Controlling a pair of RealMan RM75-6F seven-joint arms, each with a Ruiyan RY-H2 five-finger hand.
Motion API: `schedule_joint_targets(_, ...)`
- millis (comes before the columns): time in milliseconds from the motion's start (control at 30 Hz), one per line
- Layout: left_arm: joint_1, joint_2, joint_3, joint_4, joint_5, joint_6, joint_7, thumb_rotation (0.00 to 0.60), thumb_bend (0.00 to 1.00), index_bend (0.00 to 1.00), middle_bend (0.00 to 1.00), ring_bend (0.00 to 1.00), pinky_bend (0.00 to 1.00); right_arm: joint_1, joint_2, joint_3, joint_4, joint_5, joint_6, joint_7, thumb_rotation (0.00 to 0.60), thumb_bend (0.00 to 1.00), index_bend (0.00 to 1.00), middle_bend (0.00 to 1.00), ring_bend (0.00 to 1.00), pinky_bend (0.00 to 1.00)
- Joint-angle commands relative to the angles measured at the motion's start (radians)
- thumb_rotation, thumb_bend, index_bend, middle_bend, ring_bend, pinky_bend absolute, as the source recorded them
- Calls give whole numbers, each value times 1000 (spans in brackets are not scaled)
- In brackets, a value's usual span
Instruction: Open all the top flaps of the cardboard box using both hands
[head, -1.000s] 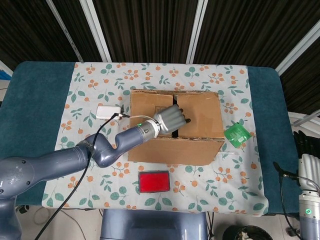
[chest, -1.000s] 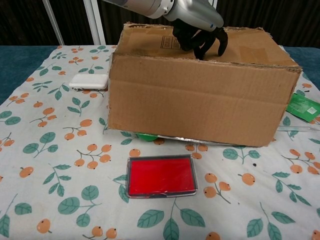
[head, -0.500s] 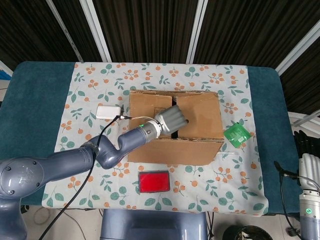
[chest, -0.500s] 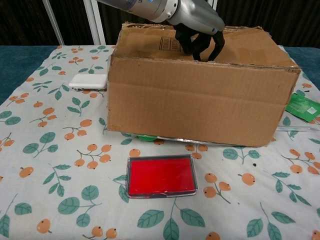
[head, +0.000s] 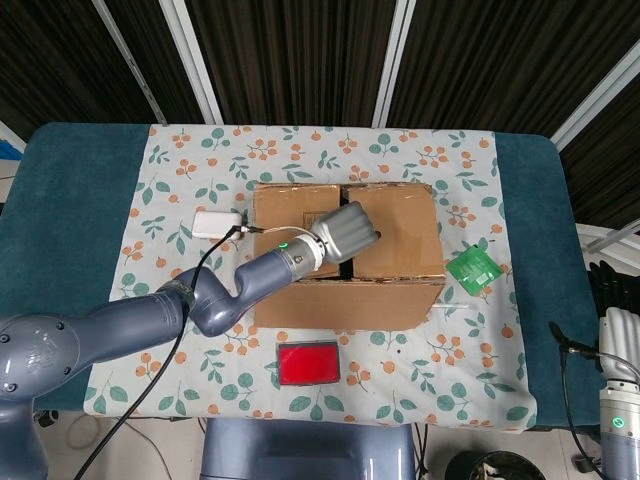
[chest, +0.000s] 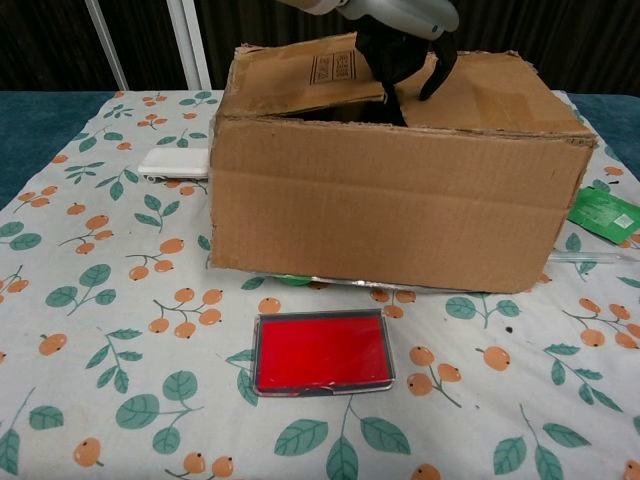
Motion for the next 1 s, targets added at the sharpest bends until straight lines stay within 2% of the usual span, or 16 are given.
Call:
schedule_joint_targets(33, -9, 34, 7, -31, -5, 6, 11, 600, 1000, 350, 625, 548, 562, 0, 0, 1, 0, 0, 0, 1, 600, 287, 0, 0, 2, 228)
schedule_joint_targets(600, -13, 270, 13, -248, -24, 71, 36, 600, 1000, 353, 625, 548, 563, -3, -5, -4, -4, -7, -3, -1, 600, 290, 0, 0, 2, 228)
schedule_joint_targets(1000, 4, 434, 21, -396, -13, 75, 40, 600, 1000, 359, 629, 553, 567, -3, -6, -3, -7, -9, -5, -5, 600, 290, 0, 0, 1, 228)
